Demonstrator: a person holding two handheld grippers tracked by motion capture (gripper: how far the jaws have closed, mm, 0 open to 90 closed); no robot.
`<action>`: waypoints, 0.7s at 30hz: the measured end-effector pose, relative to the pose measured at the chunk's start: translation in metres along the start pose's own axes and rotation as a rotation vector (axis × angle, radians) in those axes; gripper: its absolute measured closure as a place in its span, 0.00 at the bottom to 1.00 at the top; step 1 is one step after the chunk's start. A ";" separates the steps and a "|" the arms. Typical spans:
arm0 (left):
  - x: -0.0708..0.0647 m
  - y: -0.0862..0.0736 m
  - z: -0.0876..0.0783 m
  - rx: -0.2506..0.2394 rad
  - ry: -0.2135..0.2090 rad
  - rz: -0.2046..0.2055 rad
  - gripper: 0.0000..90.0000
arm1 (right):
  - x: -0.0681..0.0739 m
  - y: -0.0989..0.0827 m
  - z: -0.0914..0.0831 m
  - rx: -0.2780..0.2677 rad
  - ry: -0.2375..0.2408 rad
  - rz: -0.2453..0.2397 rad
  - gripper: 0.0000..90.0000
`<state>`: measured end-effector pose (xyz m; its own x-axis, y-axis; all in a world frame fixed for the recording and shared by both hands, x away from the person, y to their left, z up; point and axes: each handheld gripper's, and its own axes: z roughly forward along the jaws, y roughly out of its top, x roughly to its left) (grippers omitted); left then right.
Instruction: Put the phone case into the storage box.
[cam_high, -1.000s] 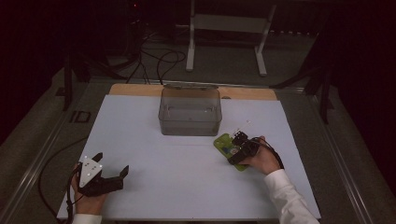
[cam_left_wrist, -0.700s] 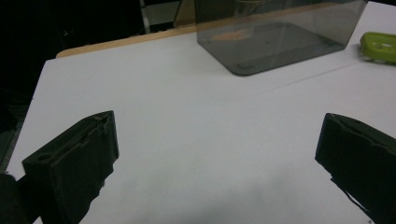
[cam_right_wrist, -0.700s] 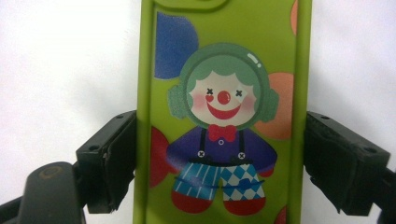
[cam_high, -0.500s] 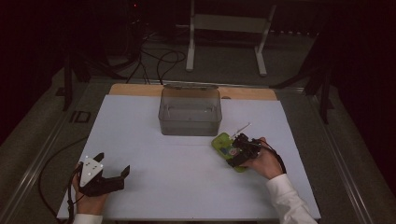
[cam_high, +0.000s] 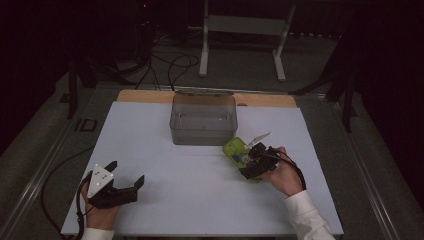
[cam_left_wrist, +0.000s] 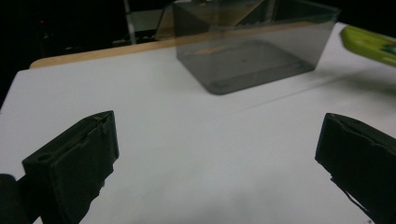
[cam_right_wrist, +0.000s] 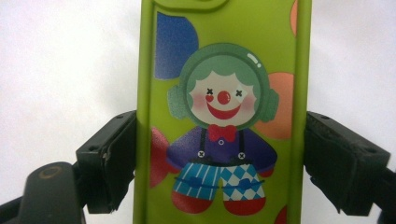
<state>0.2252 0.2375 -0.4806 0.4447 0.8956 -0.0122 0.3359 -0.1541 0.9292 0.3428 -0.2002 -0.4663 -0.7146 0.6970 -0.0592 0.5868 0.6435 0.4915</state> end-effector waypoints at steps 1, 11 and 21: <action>-0.001 0.002 0.000 0.000 -0.002 0.002 0.00 | 0.002 0.001 -0.001 -0.013 0.000 0.004 0.18; -0.013 0.014 0.008 0.021 -0.055 -0.007 0.00 | 0.011 0.007 -0.010 -0.122 -0.041 -0.004 0.18; -0.018 0.025 0.024 0.075 -0.077 -0.025 0.00 | 0.022 0.015 -0.017 -0.218 -0.062 -0.016 0.18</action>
<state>0.2453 0.2071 -0.4658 0.4967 0.8654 -0.0657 0.4078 -0.1659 0.8979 0.3294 -0.1804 -0.4451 -0.6946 0.7096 -0.1183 0.4745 0.5755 0.6661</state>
